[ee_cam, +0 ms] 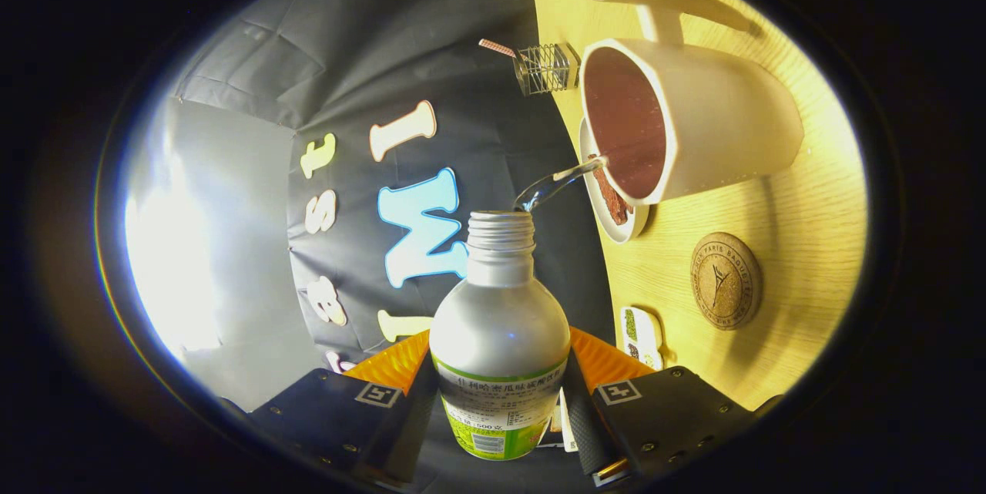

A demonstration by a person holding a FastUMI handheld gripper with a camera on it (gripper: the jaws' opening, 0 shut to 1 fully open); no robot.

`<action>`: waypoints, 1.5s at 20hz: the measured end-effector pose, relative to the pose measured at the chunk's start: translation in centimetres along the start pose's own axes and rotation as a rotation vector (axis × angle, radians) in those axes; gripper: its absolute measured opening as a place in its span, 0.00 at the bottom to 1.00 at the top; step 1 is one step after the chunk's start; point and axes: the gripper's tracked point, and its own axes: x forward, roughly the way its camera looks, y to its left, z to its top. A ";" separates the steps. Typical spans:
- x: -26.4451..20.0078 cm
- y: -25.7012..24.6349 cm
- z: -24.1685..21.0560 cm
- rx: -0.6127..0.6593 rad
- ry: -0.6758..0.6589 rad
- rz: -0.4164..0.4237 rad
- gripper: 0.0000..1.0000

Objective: Take the bottle from table, then pour the juice into the cup, finally place the bottle on the coaster

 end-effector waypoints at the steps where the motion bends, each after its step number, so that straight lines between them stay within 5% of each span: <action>1: 0.0 0.0 0.0 0.007 -0.002 -0.001 0.77; 30: 0.0 1.3 1.4 0.198 -0.102 0.008 0.77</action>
